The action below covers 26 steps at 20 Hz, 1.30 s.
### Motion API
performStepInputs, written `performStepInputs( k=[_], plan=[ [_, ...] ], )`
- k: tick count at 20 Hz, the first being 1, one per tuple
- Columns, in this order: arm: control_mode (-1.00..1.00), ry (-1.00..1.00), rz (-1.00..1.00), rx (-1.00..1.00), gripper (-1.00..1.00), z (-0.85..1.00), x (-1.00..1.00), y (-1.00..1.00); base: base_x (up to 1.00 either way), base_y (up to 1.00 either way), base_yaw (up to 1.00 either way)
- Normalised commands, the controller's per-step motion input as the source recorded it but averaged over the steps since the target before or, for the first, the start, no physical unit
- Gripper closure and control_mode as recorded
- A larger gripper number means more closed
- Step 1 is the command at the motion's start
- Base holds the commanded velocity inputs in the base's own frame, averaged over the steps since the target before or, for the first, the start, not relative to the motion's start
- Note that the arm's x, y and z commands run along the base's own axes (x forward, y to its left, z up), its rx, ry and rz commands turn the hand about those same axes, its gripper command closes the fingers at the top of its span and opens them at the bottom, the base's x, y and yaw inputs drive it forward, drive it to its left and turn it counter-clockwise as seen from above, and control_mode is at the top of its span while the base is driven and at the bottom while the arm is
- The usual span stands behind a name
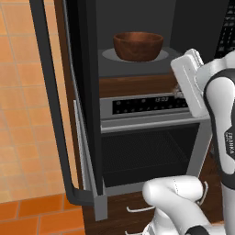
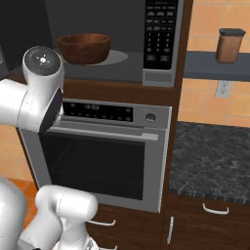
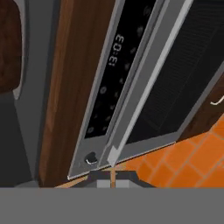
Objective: Open the microwave, place the bowl with waffle inside the microwave, then close the microwave door and turn it on.
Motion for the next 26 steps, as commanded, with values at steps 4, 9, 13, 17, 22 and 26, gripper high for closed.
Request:
performStepInputs(
  k=[4,9,13,17,22,26],
  plan=[
    [-1.00,0.07,0.21,-0.21,1.00,-0.99,-0.62,0.76,0.00,0.00,0.00],
    [-1.00,0.00,0.26,-0.14,1.00,-0.97,-0.60,0.66,0.00,0.00,0.00],
    [-1.00,0.00,0.32,-0.11,1.00,-0.67,-0.50,0.76,0.00,0.00,0.00],
    [-1.00,0.00,0.33,-0.12,1.00,-0.41,-0.56,0.85,0.00,0.00,0.00],
    [-1.00,-0.03,0.11,-0.19,1.00,-0.65,-0.10,0.55,0.00,0.00,0.00],
    [-1.00,0.00,0.06,-0.11,1.00,-0.93,0.07,0.22,0.00,0.00,0.00]
  ],
)
